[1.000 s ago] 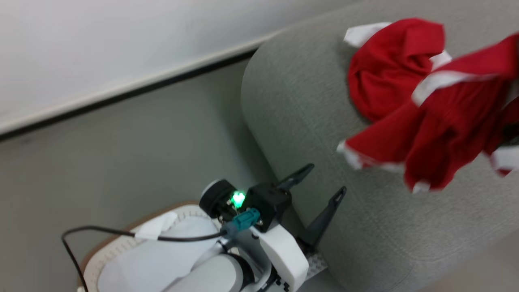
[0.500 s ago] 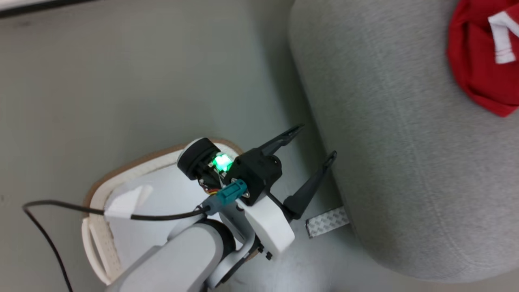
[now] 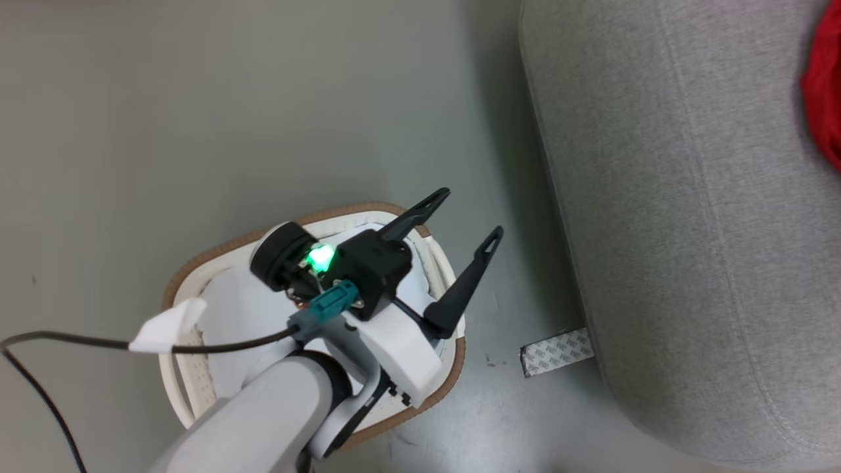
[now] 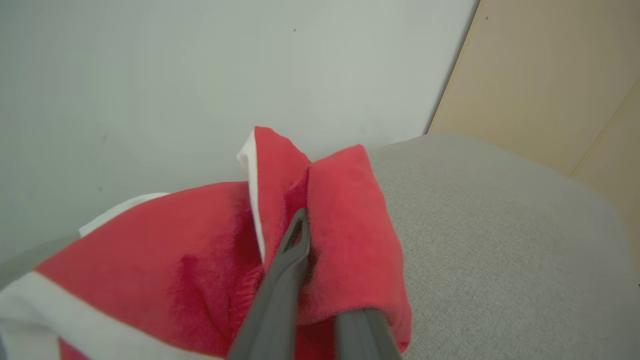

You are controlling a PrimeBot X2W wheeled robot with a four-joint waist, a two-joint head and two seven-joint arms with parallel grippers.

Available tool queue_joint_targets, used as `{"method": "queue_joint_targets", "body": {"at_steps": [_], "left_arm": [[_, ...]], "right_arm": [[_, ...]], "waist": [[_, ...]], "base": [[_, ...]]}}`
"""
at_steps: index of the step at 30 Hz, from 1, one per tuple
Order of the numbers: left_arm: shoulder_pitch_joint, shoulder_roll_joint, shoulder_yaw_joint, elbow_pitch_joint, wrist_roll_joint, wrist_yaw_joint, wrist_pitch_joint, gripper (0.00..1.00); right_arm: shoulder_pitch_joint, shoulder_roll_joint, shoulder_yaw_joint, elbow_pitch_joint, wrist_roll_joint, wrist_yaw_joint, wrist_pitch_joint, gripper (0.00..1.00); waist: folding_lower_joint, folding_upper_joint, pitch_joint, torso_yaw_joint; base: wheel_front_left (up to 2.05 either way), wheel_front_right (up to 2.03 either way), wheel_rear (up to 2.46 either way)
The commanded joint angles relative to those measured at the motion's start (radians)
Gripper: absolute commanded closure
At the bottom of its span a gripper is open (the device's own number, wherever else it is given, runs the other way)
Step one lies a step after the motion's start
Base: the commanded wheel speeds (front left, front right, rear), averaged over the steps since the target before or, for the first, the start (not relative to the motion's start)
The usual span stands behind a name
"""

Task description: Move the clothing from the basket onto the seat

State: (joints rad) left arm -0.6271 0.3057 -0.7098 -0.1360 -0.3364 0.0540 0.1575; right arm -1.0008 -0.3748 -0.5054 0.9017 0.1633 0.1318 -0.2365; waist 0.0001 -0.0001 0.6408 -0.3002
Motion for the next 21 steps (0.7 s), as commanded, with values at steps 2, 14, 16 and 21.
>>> {"method": "queue_joint_targets", "body": {"at_steps": [2,14,16,21], "left_arm": [[0.024,0.014,0.011,0.008,-0.018,0.012,-0.015,0.0],[0.113,0.0,0.079,0.1,-0.055,0.06,-0.2,0.0],[0.141,-0.006,0.097,0.134,-0.067,0.074,-0.25,0.0],[0.211,-0.021,0.146,0.214,-0.103,0.102,-0.358,0.0]], "right_arm": [[0.019,0.019,-0.009,0.028,-0.016,-0.002,-0.019,0.0],[0.233,0.074,0.115,-0.16,-0.069,-0.002,-0.027,0.0],[0.289,0.079,0.158,-0.214,-0.079,-0.002,-0.027,0.0],[0.422,0.104,0.238,-0.357,-0.079,-0.002,-0.026,0.0]], "waist": [[-0.0001,0.0001,-0.029,-0.02],[-0.0001,0.0001,-0.234,-0.021],[-0.0001,0.0001,-0.276,-0.009],[-0.0001,0.0001,-0.376,0.023]], "base": [[0.0,0.0,0.0],[0.0,0.0,0.0],[0.0,0.0,0.0],[0.0,0.0,0.0]]}}
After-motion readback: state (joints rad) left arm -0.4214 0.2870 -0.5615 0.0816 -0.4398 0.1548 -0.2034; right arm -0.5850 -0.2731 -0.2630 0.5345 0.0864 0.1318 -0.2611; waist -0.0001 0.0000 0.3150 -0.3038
